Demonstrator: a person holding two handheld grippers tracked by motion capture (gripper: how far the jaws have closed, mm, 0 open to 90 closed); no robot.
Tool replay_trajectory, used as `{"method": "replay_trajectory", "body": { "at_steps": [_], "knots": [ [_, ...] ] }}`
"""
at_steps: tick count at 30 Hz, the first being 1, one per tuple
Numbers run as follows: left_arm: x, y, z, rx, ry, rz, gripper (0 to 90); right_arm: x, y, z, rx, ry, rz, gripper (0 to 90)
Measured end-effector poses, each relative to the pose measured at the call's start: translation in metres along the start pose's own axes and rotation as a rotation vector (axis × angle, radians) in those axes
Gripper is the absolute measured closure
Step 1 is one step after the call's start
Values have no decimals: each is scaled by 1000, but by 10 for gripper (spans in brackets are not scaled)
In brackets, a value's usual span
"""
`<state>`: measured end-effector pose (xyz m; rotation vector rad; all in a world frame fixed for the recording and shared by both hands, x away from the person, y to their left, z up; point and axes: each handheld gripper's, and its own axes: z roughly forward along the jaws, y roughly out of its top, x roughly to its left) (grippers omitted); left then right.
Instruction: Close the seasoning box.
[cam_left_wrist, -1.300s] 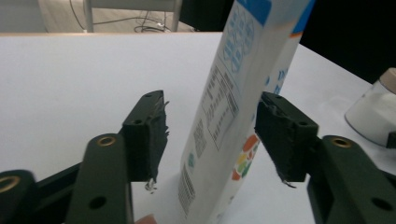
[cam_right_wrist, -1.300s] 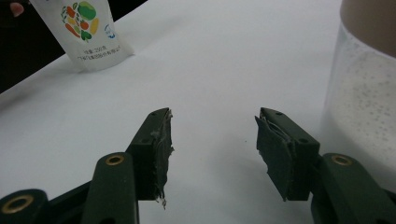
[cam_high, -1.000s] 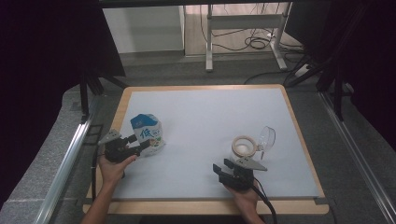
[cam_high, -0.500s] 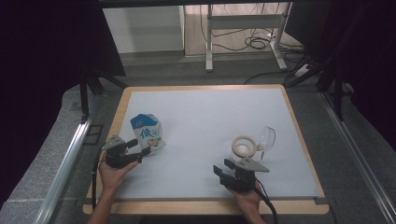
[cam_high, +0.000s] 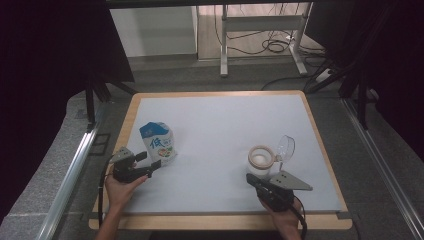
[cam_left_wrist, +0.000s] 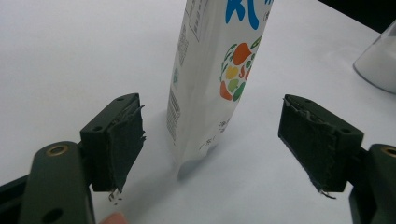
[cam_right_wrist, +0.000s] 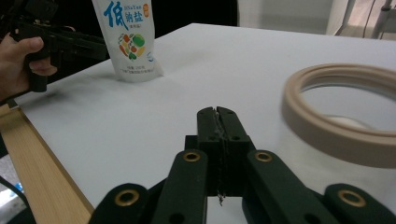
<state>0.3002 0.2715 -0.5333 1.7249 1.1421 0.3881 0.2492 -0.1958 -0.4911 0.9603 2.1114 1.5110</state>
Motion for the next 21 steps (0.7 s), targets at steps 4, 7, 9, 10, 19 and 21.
{"method": "replay_trajectory", "body": {
  "at_steps": [4,7,9,10,19,21],
  "knots": [
    [-4,-1,0,5,36,26,221,-12,3,-18,-16,-4,-4,900],
    [-3,-1,1,-4,-10,-12,220,-20,4,-29,-30,-10,3,900],
    [-3,-1,0,-6,-13,-13,222,-26,3,-36,-43,-12,23,900],
    [-2,-1,0,-9,-13,-15,223,-28,3,-39,-46,-13,29,900],
    [-2,-3,-1,-9,-7,-11,238,-54,8,-63,-62,-83,56,900],
    [-3,-3,-1,-7,-5,-7,239,-61,10,-68,-72,-108,66,900]
  ]
}}
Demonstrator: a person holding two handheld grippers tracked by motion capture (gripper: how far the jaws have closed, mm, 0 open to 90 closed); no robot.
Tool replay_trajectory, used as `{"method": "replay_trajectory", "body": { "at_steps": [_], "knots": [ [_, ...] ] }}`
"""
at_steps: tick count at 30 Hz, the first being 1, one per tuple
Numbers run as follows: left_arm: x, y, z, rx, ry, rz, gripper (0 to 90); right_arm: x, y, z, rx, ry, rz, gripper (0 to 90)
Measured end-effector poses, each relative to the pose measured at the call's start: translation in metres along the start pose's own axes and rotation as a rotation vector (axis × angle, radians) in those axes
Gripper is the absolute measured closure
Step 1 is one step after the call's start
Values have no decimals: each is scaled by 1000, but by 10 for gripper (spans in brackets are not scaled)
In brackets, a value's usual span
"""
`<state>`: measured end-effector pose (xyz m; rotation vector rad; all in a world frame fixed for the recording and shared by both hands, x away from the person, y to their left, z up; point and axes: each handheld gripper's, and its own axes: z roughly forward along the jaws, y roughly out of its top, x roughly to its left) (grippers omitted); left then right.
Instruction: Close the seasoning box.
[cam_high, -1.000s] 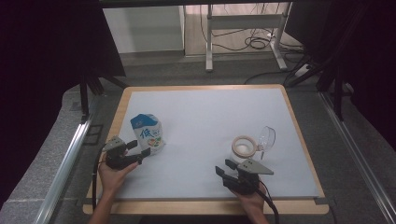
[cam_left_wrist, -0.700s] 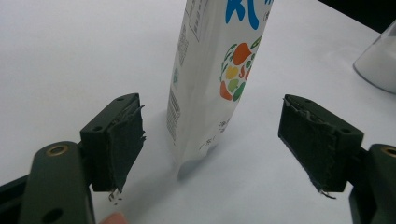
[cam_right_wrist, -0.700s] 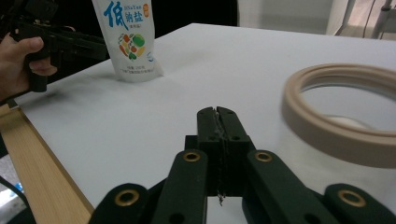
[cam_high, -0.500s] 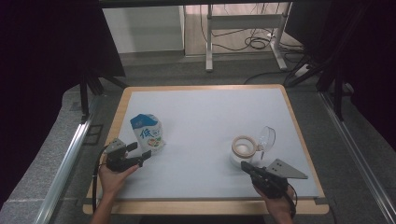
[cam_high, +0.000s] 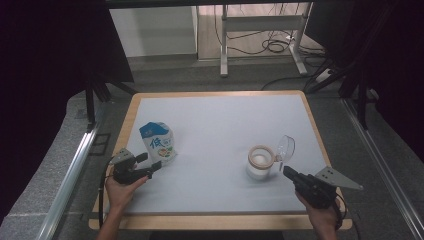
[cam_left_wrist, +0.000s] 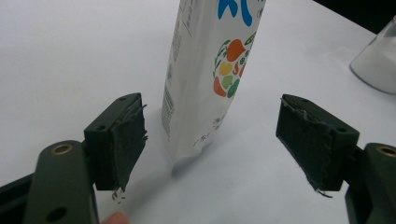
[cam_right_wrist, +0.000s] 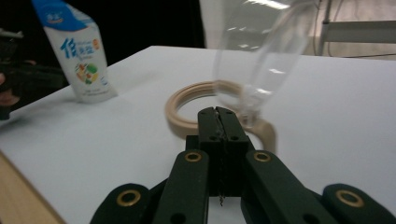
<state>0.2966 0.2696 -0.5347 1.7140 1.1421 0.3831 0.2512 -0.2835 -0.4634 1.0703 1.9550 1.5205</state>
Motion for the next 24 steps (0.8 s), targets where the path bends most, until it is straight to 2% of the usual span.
{"method": "replay_trajectory", "body": {
  "at_steps": [6,13,24],
  "knots": [
    [-1,0,1,11,1,0,239,-14,2,2,-7,-53,24,900],
    [-1,-1,0,7,2,-2,239,-25,12,11,-22,-76,39,900],
    [-2,-3,0,12,9,1,239,-26,17,14,-38,-86,39,900]
  ]
}}
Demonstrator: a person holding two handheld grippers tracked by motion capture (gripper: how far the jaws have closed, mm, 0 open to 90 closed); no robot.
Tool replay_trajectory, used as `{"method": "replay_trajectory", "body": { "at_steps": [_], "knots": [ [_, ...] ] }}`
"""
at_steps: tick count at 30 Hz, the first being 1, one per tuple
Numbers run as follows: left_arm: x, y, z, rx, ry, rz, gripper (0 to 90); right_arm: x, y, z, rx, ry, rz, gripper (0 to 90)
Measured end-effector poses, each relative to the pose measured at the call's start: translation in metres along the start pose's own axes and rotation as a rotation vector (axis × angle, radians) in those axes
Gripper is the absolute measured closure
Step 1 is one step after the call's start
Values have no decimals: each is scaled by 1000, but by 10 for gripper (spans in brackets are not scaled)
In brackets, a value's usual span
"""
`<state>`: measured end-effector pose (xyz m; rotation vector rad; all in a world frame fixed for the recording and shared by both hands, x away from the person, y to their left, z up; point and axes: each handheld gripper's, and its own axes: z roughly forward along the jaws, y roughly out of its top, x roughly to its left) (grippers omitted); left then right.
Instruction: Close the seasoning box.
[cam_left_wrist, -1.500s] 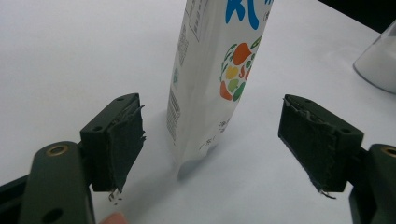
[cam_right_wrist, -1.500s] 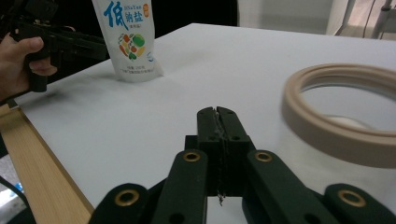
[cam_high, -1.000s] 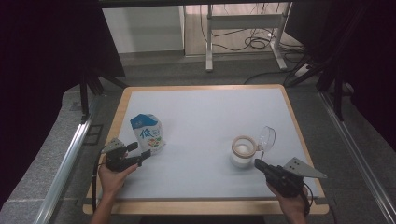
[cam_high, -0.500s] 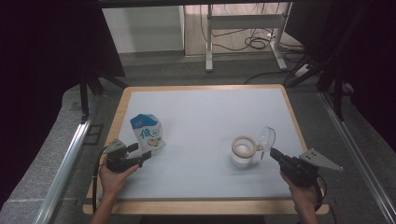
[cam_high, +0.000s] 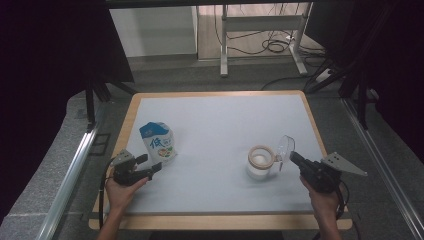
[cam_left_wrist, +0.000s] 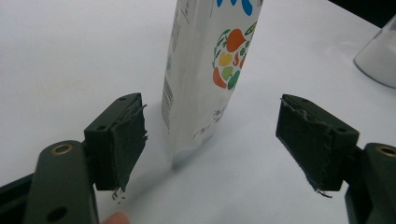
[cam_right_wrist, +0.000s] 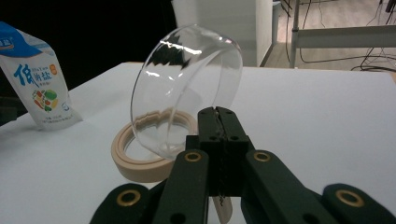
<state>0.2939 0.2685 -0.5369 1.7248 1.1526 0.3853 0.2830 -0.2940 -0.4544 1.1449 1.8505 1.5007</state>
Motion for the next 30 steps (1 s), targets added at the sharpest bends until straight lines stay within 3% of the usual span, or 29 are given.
{"method": "replay_trajectory", "body": {
  "at_steps": [24,30],
  "knots": [
    [-7,-1,5,15,-15,12,241,11,8,3,-15,10,-31,900],
    [-7,-2,5,14,-16,11,243,21,10,16,5,39,-48,900]
  ]
}}
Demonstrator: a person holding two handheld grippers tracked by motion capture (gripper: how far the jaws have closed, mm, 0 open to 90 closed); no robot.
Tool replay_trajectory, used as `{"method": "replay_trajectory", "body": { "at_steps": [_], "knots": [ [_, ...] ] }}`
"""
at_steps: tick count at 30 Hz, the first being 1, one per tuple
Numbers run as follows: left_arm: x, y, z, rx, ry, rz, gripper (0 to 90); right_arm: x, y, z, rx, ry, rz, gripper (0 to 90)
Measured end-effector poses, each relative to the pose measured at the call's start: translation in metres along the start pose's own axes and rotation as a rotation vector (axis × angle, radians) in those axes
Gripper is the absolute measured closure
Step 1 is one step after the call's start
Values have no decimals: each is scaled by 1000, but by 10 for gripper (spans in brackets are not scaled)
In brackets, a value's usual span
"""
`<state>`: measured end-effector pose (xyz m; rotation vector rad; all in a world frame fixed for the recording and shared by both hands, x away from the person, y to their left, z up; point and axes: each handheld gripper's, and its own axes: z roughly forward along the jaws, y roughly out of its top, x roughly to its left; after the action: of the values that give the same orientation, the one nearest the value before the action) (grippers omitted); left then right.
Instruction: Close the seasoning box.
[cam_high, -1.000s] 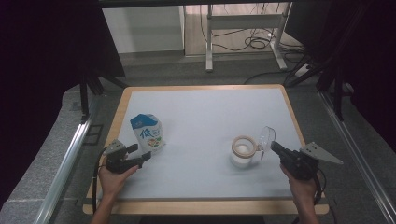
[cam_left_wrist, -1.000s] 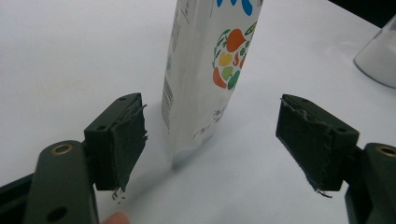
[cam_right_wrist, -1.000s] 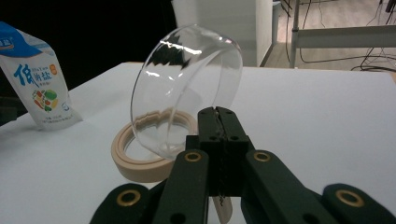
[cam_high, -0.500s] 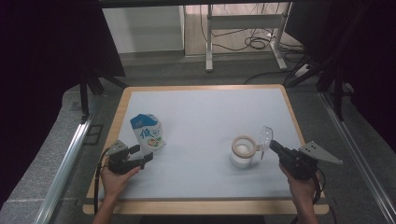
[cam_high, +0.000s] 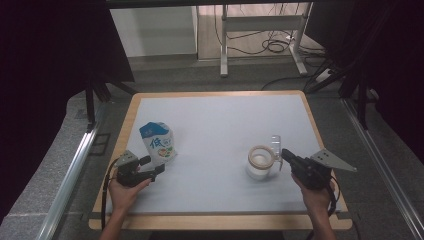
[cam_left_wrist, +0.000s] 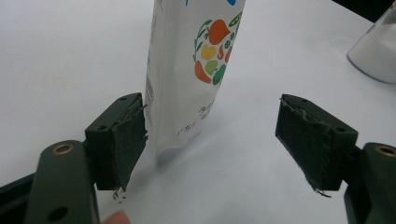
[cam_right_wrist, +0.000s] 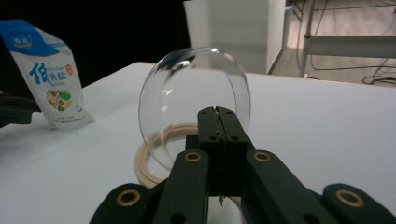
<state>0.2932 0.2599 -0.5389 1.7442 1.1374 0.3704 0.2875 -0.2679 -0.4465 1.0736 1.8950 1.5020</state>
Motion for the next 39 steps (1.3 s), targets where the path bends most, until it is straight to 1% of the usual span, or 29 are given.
{"method": "replay_trajectory", "body": {
  "at_steps": [2,4,6,9,11,16,21,27,33,39],
  "knots": [
    [0,0,1,2,1,-2,243,9,1,11,21,26,-15,900],
    [0,-1,1,5,2,-1,244,19,1,22,52,47,-50,900],
    [0,-1,1,5,3,-2,244,26,1,32,72,79,-58,900],
    [1,-1,0,3,4,-4,244,32,0,40,97,101,-70,900],
    [1,-1,-1,2,4,-6,244,33,-1,43,110,107,-73,900],
    [2,-1,-1,2,1,-8,244,32,-1,42,105,107,-65,900],
    [2,-2,0,4,0,-8,245,27,0,38,95,100,-53,900],
    [2,-3,2,10,-3,-10,246,15,0,29,80,81,-34,900],
    [3,-3,1,8,-2,-12,249,-2,-3,18,70,42,-4,900],
    [2,-3,2,12,-8,-12,250,-25,-9,11,68,-6,38,898]
  ]
}}
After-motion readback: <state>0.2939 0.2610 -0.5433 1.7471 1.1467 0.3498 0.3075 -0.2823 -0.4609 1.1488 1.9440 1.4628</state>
